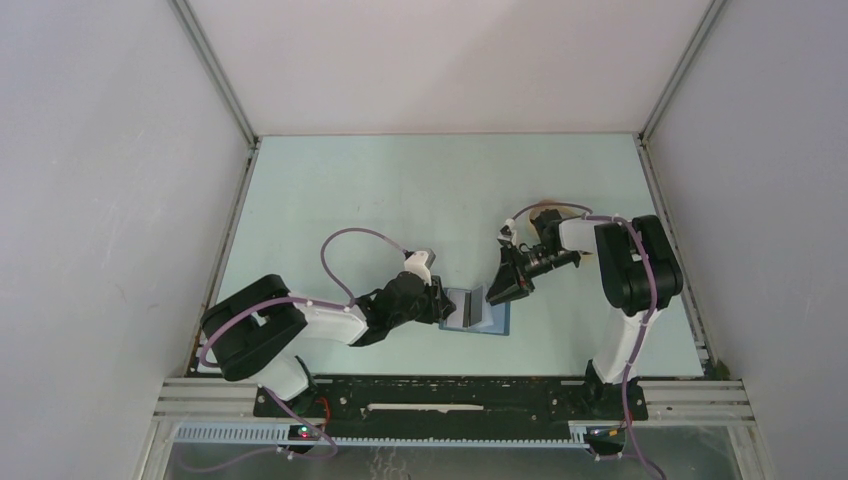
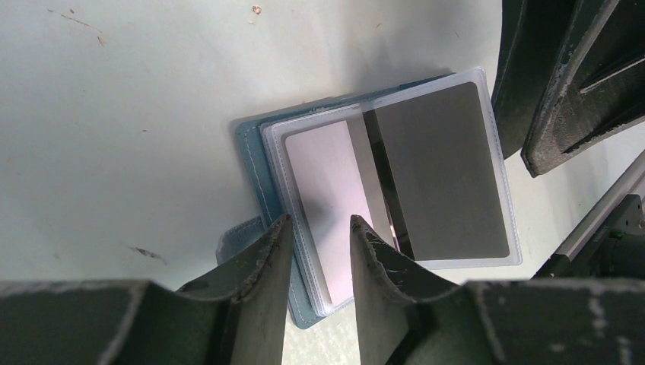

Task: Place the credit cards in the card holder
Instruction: Turn over the card slot in the card holder.

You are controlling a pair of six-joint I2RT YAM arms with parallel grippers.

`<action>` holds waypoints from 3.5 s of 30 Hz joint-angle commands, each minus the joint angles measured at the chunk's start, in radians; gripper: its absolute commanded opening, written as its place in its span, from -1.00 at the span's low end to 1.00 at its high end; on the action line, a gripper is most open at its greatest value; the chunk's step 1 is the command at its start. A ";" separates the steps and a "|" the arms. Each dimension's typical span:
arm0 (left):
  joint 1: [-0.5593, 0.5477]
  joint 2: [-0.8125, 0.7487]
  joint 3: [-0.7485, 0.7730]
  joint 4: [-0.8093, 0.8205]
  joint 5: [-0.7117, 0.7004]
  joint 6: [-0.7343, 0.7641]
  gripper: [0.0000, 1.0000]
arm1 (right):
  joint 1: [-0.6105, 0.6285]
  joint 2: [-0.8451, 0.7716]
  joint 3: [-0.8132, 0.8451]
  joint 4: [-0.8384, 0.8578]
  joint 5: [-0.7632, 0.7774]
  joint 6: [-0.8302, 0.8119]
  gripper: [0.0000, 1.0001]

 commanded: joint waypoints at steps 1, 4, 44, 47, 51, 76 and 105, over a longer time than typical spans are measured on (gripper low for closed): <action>-0.005 0.009 0.038 0.011 0.015 0.025 -0.24 | 0.010 0.010 0.029 -0.018 -0.023 -0.020 -0.19; -0.005 0.008 0.038 0.011 0.017 0.024 -0.24 | 0.010 0.011 0.031 -0.019 -0.018 -0.022 -0.22; -0.005 0.004 0.032 0.024 0.027 0.028 -0.24 | 0.078 -0.029 0.074 -0.013 0.225 -0.034 -0.12; -0.006 0.001 0.028 0.030 0.028 0.028 -0.24 | 0.085 -0.041 0.083 -0.028 0.235 -0.050 -0.02; -0.004 -0.002 0.022 0.039 0.030 0.027 -0.24 | 0.102 -0.058 0.094 -0.041 0.260 -0.069 0.07; 0.012 -0.110 -0.067 0.080 0.034 -0.017 -0.23 | 0.221 -0.083 0.121 -0.032 0.501 -0.074 0.15; 0.010 0.040 0.061 0.223 0.273 0.022 -0.37 | 0.082 -0.314 0.127 -0.165 0.493 -0.330 -0.05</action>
